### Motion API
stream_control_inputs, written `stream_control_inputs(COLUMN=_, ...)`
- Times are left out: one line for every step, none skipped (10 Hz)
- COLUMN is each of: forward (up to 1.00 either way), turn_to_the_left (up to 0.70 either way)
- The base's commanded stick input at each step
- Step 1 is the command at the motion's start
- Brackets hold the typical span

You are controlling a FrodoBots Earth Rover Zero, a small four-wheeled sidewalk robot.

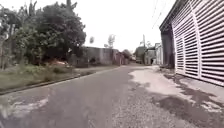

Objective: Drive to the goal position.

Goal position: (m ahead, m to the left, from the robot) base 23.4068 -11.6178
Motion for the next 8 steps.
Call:
stream_control_inputs(forward=0.70, turn_to_the_left=0.07)
stream_control_inputs(forward=0.70, turn_to_the_left=0.07)
stream_control_inputs(forward=0.70, turn_to_the_left=0.07)
stream_control_inputs(forward=0.70, turn_to_the_left=0.07)
stream_control_inputs(forward=0.70, turn_to_the_left=0.07)
stream_control_inputs(forward=0.70, turn_to_the_left=0.07)
stream_control_inputs(forward=0.70, turn_to_the_left=0.07)
stream_control_inputs(forward=0.70, turn_to_the_left=0.07)
